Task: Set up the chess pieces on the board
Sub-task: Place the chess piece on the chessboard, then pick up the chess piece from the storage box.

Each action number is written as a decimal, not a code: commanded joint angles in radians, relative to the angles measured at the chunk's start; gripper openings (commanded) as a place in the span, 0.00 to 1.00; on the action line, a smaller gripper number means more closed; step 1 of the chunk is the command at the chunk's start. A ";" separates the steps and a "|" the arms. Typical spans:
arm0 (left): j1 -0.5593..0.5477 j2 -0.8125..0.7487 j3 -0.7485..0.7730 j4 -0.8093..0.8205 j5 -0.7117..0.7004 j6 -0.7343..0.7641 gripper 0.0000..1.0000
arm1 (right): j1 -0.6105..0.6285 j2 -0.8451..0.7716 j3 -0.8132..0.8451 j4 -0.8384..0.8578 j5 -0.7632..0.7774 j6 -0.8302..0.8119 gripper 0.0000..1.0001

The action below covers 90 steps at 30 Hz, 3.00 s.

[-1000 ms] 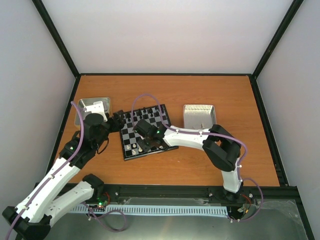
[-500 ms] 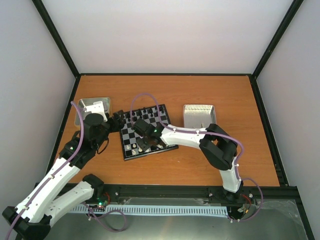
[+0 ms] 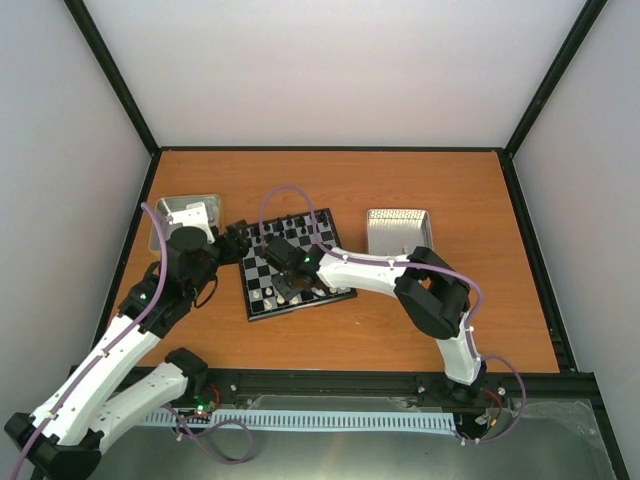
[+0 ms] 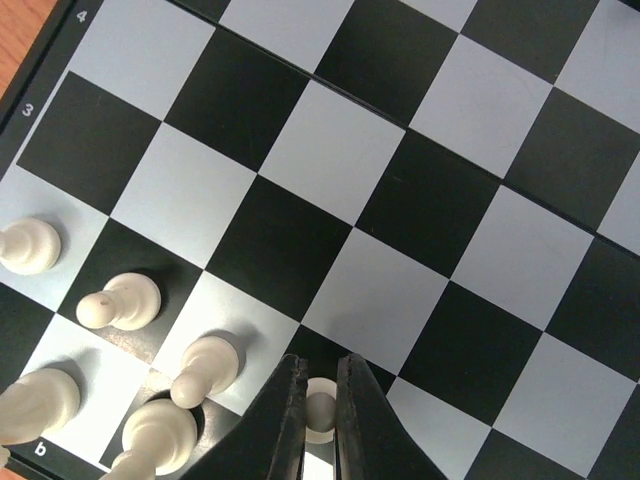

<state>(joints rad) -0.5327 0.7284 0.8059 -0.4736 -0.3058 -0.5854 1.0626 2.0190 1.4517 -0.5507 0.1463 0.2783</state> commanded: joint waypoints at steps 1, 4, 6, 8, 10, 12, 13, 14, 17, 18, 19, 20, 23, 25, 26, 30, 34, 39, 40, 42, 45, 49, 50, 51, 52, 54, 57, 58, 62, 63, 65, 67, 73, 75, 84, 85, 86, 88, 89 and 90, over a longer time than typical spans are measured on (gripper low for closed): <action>0.005 -0.009 0.016 -0.014 0.002 -0.010 0.74 | 0.010 0.021 0.029 -0.013 0.019 0.012 0.10; 0.005 -0.007 0.014 -0.014 0.003 -0.010 0.74 | 0.010 0.021 0.027 -0.012 0.015 0.011 0.11; 0.005 -0.009 0.014 -0.014 0.003 -0.010 0.74 | 0.010 0.022 0.028 -0.012 0.013 0.009 0.11; 0.005 -0.009 0.014 -0.014 0.003 -0.009 0.74 | 0.010 0.023 0.030 -0.014 0.011 0.008 0.12; 0.005 -0.010 0.015 -0.014 0.001 -0.009 0.74 | 0.010 0.027 0.036 -0.020 0.010 0.007 0.12; 0.005 -0.012 0.016 -0.014 0.001 -0.009 0.74 | 0.010 0.031 0.043 -0.028 0.009 0.009 0.12; 0.005 -0.011 0.016 -0.015 0.001 -0.007 0.74 | 0.010 0.032 0.045 -0.031 0.011 0.008 0.12; 0.005 -0.011 0.016 -0.016 0.001 -0.007 0.74 | 0.010 0.032 0.047 -0.034 0.010 0.008 0.13; 0.005 -0.011 0.018 -0.014 0.003 -0.006 0.74 | 0.010 0.029 0.052 -0.040 0.010 0.011 0.16; 0.005 -0.010 0.018 -0.014 0.002 -0.005 0.74 | 0.010 0.026 0.054 -0.039 0.008 0.012 0.16; 0.005 -0.009 0.018 -0.014 0.003 -0.005 0.74 | 0.010 0.023 0.053 -0.039 0.006 0.011 0.18; 0.005 -0.009 0.017 -0.015 0.002 -0.005 0.74 | 0.010 0.020 0.053 -0.039 0.004 0.011 0.19; 0.005 -0.009 0.018 -0.014 0.002 -0.005 0.74 | 0.010 0.023 0.062 -0.048 0.008 0.010 0.19; 0.005 -0.009 0.019 -0.014 0.003 -0.005 0.74 | 0.010 0.024 0.069 -0.054 0.014 0.012 0.19; 0.005 -0.009 0.021 -0.015 0.005 -0.005 0.74 | 0.010 0.020 0.072 -0.057 0.017 0.015 0.19; 0.005 -0.015 0.030 -0.015 0.000 -0.003 0.74 | 0.008 -0.036 0.084 -0.052 0.030 0.037 0.23; 0.005 -0.027 0.035 -0.010 -0.014 0.003 0.75 | -0.021 -0.120 0.075 -0.040 0.046 0.090 0.35; 0.005 -0.048 0.023 -0.004 -0.015 0.008 0.78 | -0.142 -0.272 -0.015 -0.053 0.064 0.188 0.43; 0.005 -0.051 0.018 0.000 -0.011 0.009 0.79 | -0.176 -0.309 -0.054 -0.058 0.069 0.201 0.45; 0.005 -0.053 0.008 0.009 0.002 0.010 0.79 | -0.261 -0.372 -0.109 -0.077 0.057 0.216 0.47; 0.005 -0.051 -0.007 0.025 0.026 0.011 0.81 | -0.392 -0.425 -0.182 -0.119 0.056 0.205 0.50; 0.005 -0.040 -0.025 0.050 0.060 0.018 0.82 | -0.544 -0.404 -0.234 -0.188 0.038 0.151 0.50; 0.005 -0.035 -0.027 0.053 0.065 0.021 0.82 | -0.568 -0.395 -0.240 -0.199 0.036 0.140 0.50; 0.005 -0.030 -0.027 0.054 0.066 0.022 0.82 | -0.588 -0.387 -0.250 -0.207 0.043 0.132 0.50; 0.005 -0.027 -0.028 0.055 0.068 0.022 0.82 | -0.605 -0.379 -0.258 -0.210 0.059 0.129 0.51; 0.005 -0.020 -0.033 0.058 0.074 0.022 0.82 | -0.639 -0.361 -0.271 -0.208 0.088 0.130 0.51; 0.005 -0.013 -0.043 0.071 0.085 0.021 0.82 | -0.687 -0.316 -0.279 -0.187 0.069 0.139 0.50; 0.005 -0.012 -0.046 0.074 0.089 0.019 0.83 | -0.696 -0.299 -0.279 -0.176 0.063 0.144 0.49; 0.005 -0.006 -0.048 0.078 0.094 0.018 0.83 | -0.714 -0.256 -0.301 -0.071 -0.006 0.208 0.44; 0.005 -0.006 -0.047 0.079 0.095 0.018 0.82 | -0.715 -0.247 -0.298 -0.061 -0.011 0.234 0.43; 0.005 -0.005 -0.045 0.076 0.094 0.018 0.82 | -0.715 -0.225 -0.281 -0.057 -0.008 0.278 0.45; 0.006 -0.008 -0.046 0.070 0.090 0.015 0.82 | -0.717 -0.200 -0.270 -0.065 0.007 0.317 0.46; 0.005 -0.021 -0.050 0.066 0.083 0.013 0.83 | -0.719 -0.152 -0.267 -0.080 0.051 0.358 0.46; 0.005 -0.021 -0.052 0.068 0.083 0.013 0.82 | -0.720 -0.151 -0.272 -0.072 0.056 0.357 0.46; 0.005 -0.014 -0.050 0.073 0.085 0.015 0.82 | -0.732 -0.116 -0.269 -0.037 0.001 0.323 0.21; 0.005 -0.015 -0.051 0.073 0.088 0.015 0.83 | -0.732 -0.117 -0.269 -0.031 0.002 0.320 0.19; 0.005 -0.014 -0.052 0.074 0.089 0.015 0.82 | -0.733 -0.116 -0.269 -0.025 0.004 0.319 0.17; 0.006 -0.011 -0.053 0.073 0.095 0.012 0.82 | -0.736 -0.114 -0.264 -0.007 0.006 0.308 0.15; 0.005 -0.009 -0.055 0.076 0.101 0.011 0.82 | -0.738 -0.114 -0.263 0.005 0.006 0.301 0.15; 0.005 -0.008 -0.056 0.078 0.106 0.010 0.82 | -0.737 -0.114 -0.260 0.015 0.007 0.293 0.15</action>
<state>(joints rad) -0.5327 0.7181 0.7483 -0.4255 -0.2153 -0.5816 0.3359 1.8805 1.1831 -0.5781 0.1524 0.5877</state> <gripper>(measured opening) 0.825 0.154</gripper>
